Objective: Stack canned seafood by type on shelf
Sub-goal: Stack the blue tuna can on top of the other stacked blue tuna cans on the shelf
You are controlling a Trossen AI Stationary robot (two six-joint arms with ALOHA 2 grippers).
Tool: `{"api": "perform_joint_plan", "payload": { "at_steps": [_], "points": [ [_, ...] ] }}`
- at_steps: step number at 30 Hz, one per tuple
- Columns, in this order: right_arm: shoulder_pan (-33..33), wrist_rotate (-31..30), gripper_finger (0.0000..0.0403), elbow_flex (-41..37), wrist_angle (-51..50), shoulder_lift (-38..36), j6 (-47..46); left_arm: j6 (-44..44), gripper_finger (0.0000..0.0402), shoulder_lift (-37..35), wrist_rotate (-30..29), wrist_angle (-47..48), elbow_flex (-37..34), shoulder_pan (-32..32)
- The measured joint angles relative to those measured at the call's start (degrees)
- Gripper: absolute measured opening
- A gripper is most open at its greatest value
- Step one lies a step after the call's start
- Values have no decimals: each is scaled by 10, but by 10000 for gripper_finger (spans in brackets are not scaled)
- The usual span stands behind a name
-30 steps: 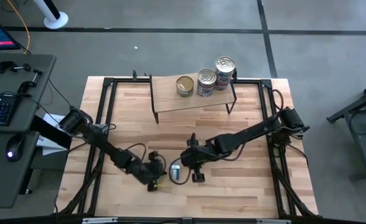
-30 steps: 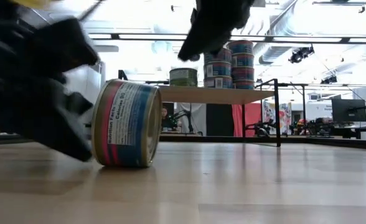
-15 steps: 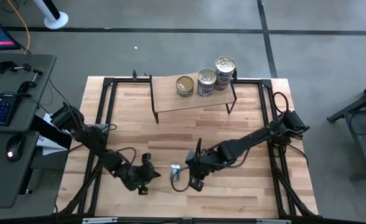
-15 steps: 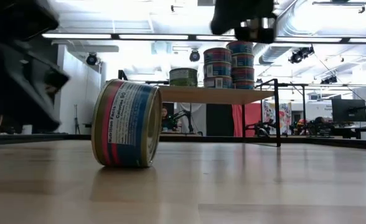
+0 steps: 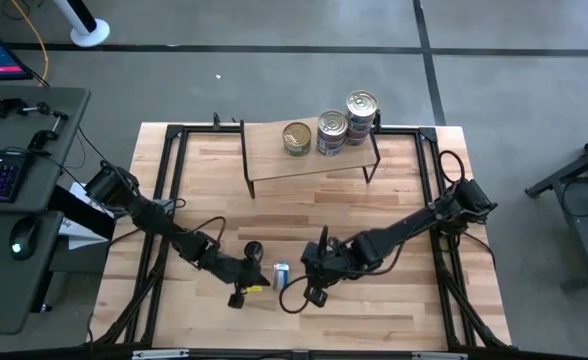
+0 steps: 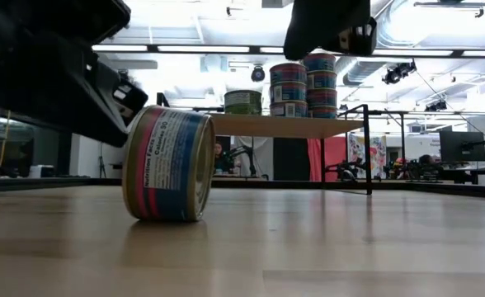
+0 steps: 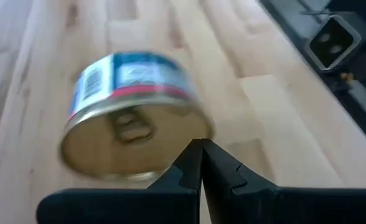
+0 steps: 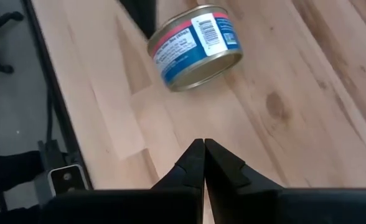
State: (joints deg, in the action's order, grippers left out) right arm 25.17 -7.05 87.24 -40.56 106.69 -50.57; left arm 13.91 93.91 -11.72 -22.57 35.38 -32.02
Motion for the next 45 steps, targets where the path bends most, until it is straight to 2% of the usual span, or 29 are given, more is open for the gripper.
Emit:
{"api": "perform_joint_plan", "payload": {
  "at_steps": [10,18,21,25,28,31,35,39,42,45],
  "points": [
    [0,-21,0,0,-23,0,2,-27,0,7,12,-22,15,23],
    [0,-23,0,0,-28,0,15,-45,0,73,21,-63,71,49],
    [0,-27,0,0,-28,0,-8,-38,0,82,36,-53,93,57],
    [-3,-33,8,0,-15,0,-44,-20,0,45,95,-24,97,57],
    [-19,13,40,1,5,0,-45,-10,0,-9,93,52,94,44],
    [-35,28,98,1,32,0,-22,5,0,-76,49,132,83,27],
    [-51,43,194,1,102,0,80,59,0,-173,-51,215,56,-3],
    [-58,46,279,2,141,9,177,151,0,-253,-160,241,12,-42],
    [-62,27,315,2,126,25,206,217,0,-288,-230,247,-17,-74],
    [-64,29,328,1,119,47,208,269,0,-302,-281,243,-36,-98]
  ]
}}
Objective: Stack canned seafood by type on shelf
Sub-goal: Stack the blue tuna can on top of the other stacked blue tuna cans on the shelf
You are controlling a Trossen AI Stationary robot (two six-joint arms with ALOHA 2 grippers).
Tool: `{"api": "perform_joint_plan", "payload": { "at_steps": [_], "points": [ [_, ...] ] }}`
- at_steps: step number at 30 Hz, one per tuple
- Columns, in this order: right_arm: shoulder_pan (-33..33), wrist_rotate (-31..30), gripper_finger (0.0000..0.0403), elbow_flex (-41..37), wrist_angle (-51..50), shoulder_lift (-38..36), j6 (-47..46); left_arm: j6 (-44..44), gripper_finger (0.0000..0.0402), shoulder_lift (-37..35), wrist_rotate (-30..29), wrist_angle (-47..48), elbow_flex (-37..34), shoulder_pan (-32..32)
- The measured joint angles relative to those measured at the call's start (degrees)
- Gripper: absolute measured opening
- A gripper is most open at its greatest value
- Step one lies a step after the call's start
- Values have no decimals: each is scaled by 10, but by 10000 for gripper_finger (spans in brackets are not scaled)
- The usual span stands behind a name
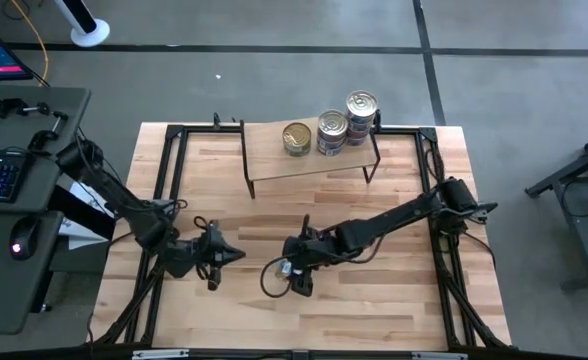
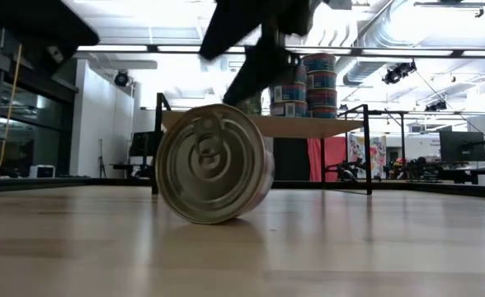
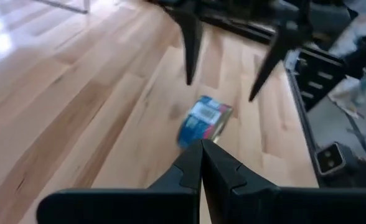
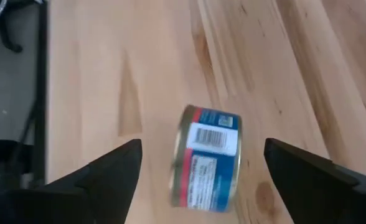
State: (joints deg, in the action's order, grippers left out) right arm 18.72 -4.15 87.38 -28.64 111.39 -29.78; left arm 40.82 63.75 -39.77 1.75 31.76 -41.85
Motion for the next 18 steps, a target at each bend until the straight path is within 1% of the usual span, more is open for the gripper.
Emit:
{"api": "perform_joint_plan", "payload": {
  "at_steps": [2,5,12,14,16,18],
  "points": [
    [0,-1,329,0,0,14,1,27,0,0,-19,1,-8,-11],
    [0,-1,330,0,0,31,-2,55,0,4,-29,7,-10,-17],
    [0,8,330,0,-3,65,-15,61,0,18,-30,6,-10,-16],
    [0,9,330,0,-3,69,-36,68,0,21,-33,6,-10,-16],
    [-1,13,324,0,-2,69,-59,87,0,21,-36,6,-10,-16],
    [-1,14,303,0,1,67,-62,115,0,21,-40,6,-10,-12]
  ]
}}
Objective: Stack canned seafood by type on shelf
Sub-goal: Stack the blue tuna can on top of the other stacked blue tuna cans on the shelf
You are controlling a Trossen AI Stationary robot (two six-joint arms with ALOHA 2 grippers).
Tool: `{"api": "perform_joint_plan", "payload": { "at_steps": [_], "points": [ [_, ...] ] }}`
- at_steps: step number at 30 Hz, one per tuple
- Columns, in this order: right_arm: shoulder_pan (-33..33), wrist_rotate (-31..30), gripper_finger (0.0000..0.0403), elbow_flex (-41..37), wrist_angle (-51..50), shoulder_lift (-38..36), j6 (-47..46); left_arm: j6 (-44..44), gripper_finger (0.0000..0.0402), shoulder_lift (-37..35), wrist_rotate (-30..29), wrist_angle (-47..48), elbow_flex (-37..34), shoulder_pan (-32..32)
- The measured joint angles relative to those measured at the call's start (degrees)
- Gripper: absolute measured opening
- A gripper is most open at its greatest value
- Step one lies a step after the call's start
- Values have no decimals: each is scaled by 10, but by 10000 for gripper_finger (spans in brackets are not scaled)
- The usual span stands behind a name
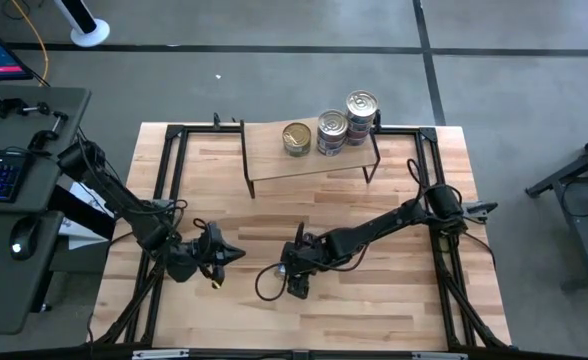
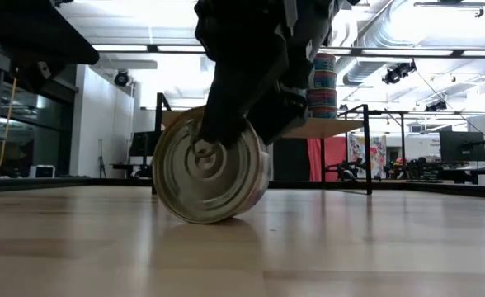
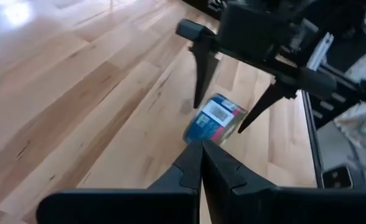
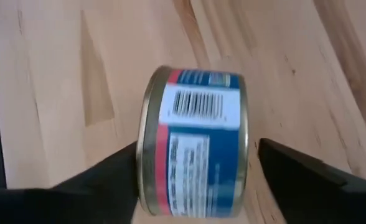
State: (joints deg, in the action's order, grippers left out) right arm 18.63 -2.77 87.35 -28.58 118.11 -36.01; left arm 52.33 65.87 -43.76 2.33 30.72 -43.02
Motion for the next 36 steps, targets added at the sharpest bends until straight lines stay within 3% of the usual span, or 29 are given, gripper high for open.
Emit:
{"api": "perform_joint_plan", "payload": {
  "at_steps": [6,11,16,19,28,33,36],
  "points": [
    [0,-2,162,0,5,-19,-43,21,0,0,-2,1,0,21],
    [-1,-12,167,0,3,-65,-53,19,0,-2,1,11,0,63],
    [-15,-62,167,1,-75,-142,-55,-29,0,-2,69,10,0,122],
    [-33,-111,167,-1,-138,-192,-64,-53,0,-2,103,9,0,150],
    [-103,-278,167,-11,-325,-350,-102,-76,0,-2,107,-4,0,183],
    [-126,-286,167,-151,-239,-506,-156,-60,0,-2,106,-14,0,182],
    [-125,-284,167,-288,-82,-603,-217,-60,0,-2,102,-15,0,182]
  ]
}}
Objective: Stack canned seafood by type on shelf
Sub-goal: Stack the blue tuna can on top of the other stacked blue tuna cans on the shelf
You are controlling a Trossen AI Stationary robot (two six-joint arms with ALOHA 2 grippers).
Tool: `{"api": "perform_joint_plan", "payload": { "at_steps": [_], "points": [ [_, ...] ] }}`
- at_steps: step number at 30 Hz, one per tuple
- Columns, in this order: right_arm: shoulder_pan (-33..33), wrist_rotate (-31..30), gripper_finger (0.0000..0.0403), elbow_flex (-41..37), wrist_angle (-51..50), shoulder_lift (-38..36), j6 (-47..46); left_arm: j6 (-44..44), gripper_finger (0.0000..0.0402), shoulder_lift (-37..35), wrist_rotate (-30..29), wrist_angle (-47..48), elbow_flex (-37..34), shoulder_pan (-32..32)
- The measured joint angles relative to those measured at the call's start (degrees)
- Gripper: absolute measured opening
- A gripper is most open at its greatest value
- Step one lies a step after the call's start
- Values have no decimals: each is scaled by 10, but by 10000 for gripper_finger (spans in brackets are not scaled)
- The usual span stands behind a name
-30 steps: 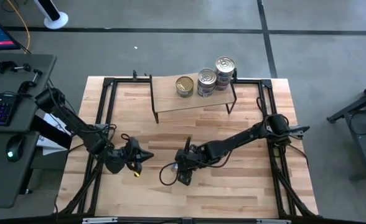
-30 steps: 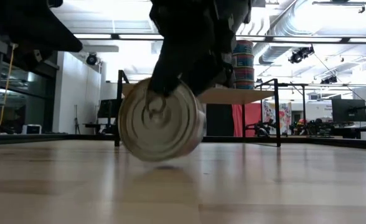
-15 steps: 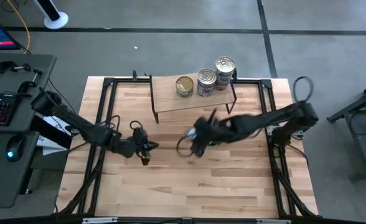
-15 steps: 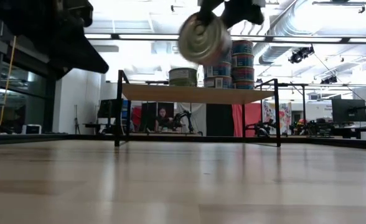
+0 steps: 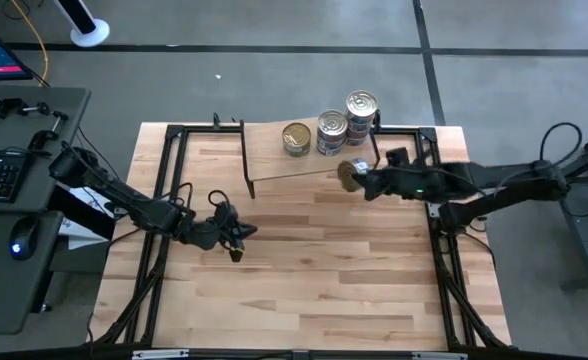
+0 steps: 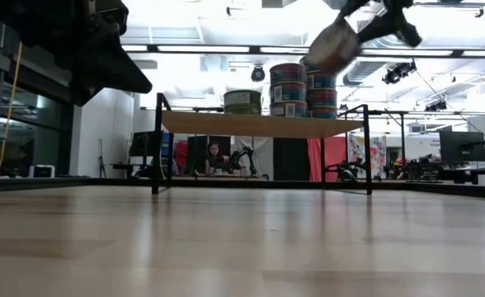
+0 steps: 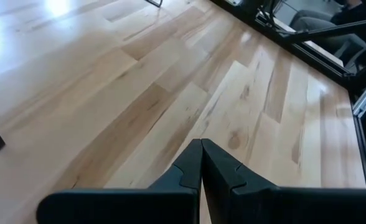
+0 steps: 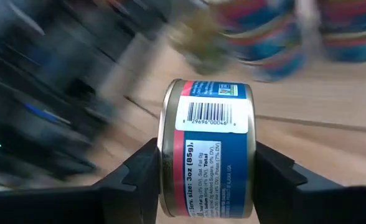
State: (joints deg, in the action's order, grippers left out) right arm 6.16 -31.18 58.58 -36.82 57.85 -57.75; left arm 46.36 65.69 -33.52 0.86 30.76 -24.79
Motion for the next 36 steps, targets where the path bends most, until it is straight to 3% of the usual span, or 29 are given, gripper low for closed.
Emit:
{"api": "perform_joint_plan", "payload": {
  "at_steps": [4,7,9,11,15,19,22,31,34,36],
  "points": [
    [-1,-32,167,-161,381,-59,-21,0,0,0,-2,0,0,4],
    [-17,-143,167,-228,658,-41,0,0,0,0,-3,0,0,8],
    [-31,-197,167,-241,765,-13,17,0,0,0,-3,0,0,12],
    [-41,-207,167,-235,808,19,26,0,0,0,-4,-2,0,16],
    [-51,-213,167,-170,792,84,0,1,0,0,-4,-6,0,20],
    [-56,-290,167,-101,745,140,-7,8,0,0,-4,-8,0,20],
    [-62,-314,167,-50,691,168,-39,20,0,0,-1,-7,0,17],
    [-93,-309,167,73,360,218,-243,13,0,0,2,-4,0,4],
    [-103,-307,171,87,331,230,-276,6,0,0,4,1,0,-2],
    [-110,-290,195,89,336,233,-278,5,0,0,4,6,0,-6]
  ]
}}
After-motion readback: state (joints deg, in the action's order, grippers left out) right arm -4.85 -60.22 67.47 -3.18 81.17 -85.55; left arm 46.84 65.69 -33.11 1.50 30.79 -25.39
